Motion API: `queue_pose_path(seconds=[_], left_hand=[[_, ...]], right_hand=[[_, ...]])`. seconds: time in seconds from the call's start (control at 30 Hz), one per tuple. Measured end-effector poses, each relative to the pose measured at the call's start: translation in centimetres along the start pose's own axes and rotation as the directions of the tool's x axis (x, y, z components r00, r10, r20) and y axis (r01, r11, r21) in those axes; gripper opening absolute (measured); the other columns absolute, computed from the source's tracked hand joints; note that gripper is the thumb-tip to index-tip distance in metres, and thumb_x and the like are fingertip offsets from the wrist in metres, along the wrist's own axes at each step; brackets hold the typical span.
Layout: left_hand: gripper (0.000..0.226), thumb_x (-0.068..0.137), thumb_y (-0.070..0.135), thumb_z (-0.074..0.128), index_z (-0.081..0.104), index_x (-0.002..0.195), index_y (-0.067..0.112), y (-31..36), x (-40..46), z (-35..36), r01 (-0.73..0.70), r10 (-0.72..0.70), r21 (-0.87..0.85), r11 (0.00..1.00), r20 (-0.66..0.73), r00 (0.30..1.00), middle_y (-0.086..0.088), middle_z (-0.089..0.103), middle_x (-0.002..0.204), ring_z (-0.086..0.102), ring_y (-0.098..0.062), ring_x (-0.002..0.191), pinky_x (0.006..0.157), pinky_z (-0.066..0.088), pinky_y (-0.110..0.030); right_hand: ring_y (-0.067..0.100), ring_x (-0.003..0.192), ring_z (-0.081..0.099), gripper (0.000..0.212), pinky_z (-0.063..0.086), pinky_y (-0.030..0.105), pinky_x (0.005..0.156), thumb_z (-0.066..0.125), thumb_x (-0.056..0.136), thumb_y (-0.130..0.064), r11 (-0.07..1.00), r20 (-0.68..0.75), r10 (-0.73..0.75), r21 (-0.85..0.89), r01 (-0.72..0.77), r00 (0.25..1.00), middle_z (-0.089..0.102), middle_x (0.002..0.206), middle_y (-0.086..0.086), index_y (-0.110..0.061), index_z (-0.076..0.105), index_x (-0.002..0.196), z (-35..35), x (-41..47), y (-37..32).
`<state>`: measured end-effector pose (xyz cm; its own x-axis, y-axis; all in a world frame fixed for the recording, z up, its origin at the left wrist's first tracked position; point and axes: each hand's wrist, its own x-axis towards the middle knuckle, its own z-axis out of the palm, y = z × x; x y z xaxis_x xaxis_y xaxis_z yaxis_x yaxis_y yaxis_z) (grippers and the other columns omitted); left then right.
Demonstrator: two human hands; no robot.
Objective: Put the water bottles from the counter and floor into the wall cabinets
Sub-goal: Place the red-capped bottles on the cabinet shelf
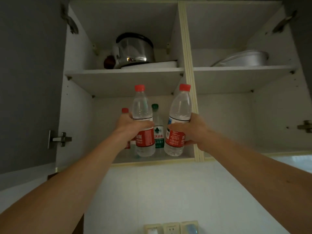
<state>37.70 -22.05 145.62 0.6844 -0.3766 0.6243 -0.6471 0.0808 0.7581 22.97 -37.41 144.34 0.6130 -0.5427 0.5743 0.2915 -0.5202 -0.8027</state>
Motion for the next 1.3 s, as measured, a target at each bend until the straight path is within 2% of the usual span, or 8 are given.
queue_pose_path(seconds=[0.2, 0.4, 0.6, 0.7, 0.77, 0.83, 1.07, 1.3], left_hand=[[0.045, 0.059, 0.032, 0.095, 0.070, 0.096, 0.028, -2.7, 3.5, 0.5, 0.062, -0.070, 0.061, 0.996, 0.144, 0.987, 0.003, 0.076, 0.090, 0.073, -0.014, 0.081, 0.066, 0.059, -0.033], [0.058, 0.064, 0.035, 0.093, 0.063, 0.111, 0.022, -4.0, 4.9, 0.3, 0.121, -0.126, 0.039, 0.992, 0.195, 0.973, -0.004, 0.075, 0.099, 0.073, -0.021, 0.089, 0.075, 0.062, -0.042], [0.047, 0.072, 0.042, 0.086, 0.060, 0.107, 0.025, -5.2, 4.3, 1.1, -0.007, -0.004, 0.077, 0.997, 0.135, 0.991, 0.000, 0.072, 0.102, 0.071, -0.014, 0.088, 0.076, 0.061, -0.037], [0.070, 0.068, 0.036, 0.089, 0.049, 0.124, 0.030, -5.8, 3.2, 1.2, -0.237, 0.222, 0.223, 0.946, 0.089, 0.971, 0.005, 0.065, 0.116, 0.066, -0.012, 0.099, 0.082, 0.058, -0.037], [0.110, 0.064, 0.033, 0.092, 0.024, 0.150, 0.038, -6.5, 2.6, 1.0, -0.336, 0.316, 0.273, 0.902, 0.115, 0.942, 0.002, 0.055, 0.133, 0.062, -0.018, 0.112, 0.091, 0.057, -0.047], [0.132, 0.061, 0.037, 0.093, -0.001, 0.152, 0.053, -7.1, 2.2, 0.7, -0.377, 0.337, 0.292, 0.879, 0.180, 0.924, 0.001, 0.048, 0.143, 0.059, -0.018, 0.117, 0.094, 0.055, -0.050], [0.137, 0.066, 0.036, 0.090, -0.016, 0.150, 0.053, -7.4, 2.9, 2.2, -0.361, 0.304, 0.352, 0.864, 0.207, 0.930, 0.000, 0.059, 0.130, 0.063, -0.013, 0.108, 0.096, 0.054, -0.046], [0.133, 0.074, 0.030, 0.087, -0.019, 0.153, 0.045, -7.0, 3.1, 5.5, -0.344, 0.292, 0.412, 0.843, 0.186, 0.938, -0.012, 0.047, 0.143, 0.061, -0.022, 0.116, 0.103, 0.049, -0.047]], right_hand=[[0.025, 0.091, 0.070, 0.053, 0.060, 0.051, 0.079, 0.088, 0.072, -0.020, 0.979, 0.069, 0.095, -0.189, -0.081, 0.993, 0.072, 0.103, 0.007, -0.017, 0.062, 0.118, 2.0, 3.1, 0.6], [0.027, 0.089, 0.071, 0.051, 0.061, 0.048, 0.077, 0.085, 0.076, -0.030, 0.963, 0.019, 0.120, -0.245, -0.111, 0.993, 0.072, 0.102, 0.008, -0.014, 0.059, 0.116, 2.3, 4.1, 1.4], [0.020, 0.082, 0.072, 0.044, 0.062, 0.039, 0.072, 0.083, 0.079, -0.037, 0.946, -0.037, 0.057, -0.316, -0.065, 0.998, 0.072, 0.094, 0.004, -0.016, 0.061, 0.111, 3.4, 5.0, 2.6], [0.016, 0.081, 0.072, 0.043, 0.060, 0.034, 0.069, 0.082, 0.080, -0.038, 0.946, -0.072, -0.003, -0.323, -0.020, 0.997, 0.072, 0.093, 0.002, -0.017, 0.061, 0.112, 3.6, 5.0, 3.4], [0.015, 0.084, 0.071, 0.046, 0.060, 0.033, 0.071, 0.083, 0.080, -0.035, 0.929, -0.052, -0.036, -0.370, 0.014, 0.998, 0.071, 0.096, 0.000, -0.020, 0.059, 0.115, 3.5, 4.8, 3.9], [0.016, 0.092, 0.069, 0.056, 0.061, 0.037, 0.081, 0.085, 0.077, -0.028, 0.906, 0.008, -0.048, -0.420, 0.047, 0.999, 0.069, 0.104, -0.001, -0.022, 0.054, 0.123, 3.3, 4.6, 4.5], [0.013, 0.098, 0.065, 0.071, 0.058, 0.033, 0.086, 0.087, 0.075, -0.023, 0.900, 0.016, -0.079, -0.428, 0.078, 0.997, 0.065, 0.111, -0.004, -0.022, 0.046, 0.133, 3.4, 5.0, 6.1], [0.021, 0.104, 0.064, 0.066, 0.052, 0.037, 0.091, 0.081, 0.083, -0.030, 0.882, -0.130, -0.097, -0.470, 0.025, 0.987, 0.065, 0.121, 0.003, -0.020, 0.044, 0.137, 4.5, 6.0, 7.8]])
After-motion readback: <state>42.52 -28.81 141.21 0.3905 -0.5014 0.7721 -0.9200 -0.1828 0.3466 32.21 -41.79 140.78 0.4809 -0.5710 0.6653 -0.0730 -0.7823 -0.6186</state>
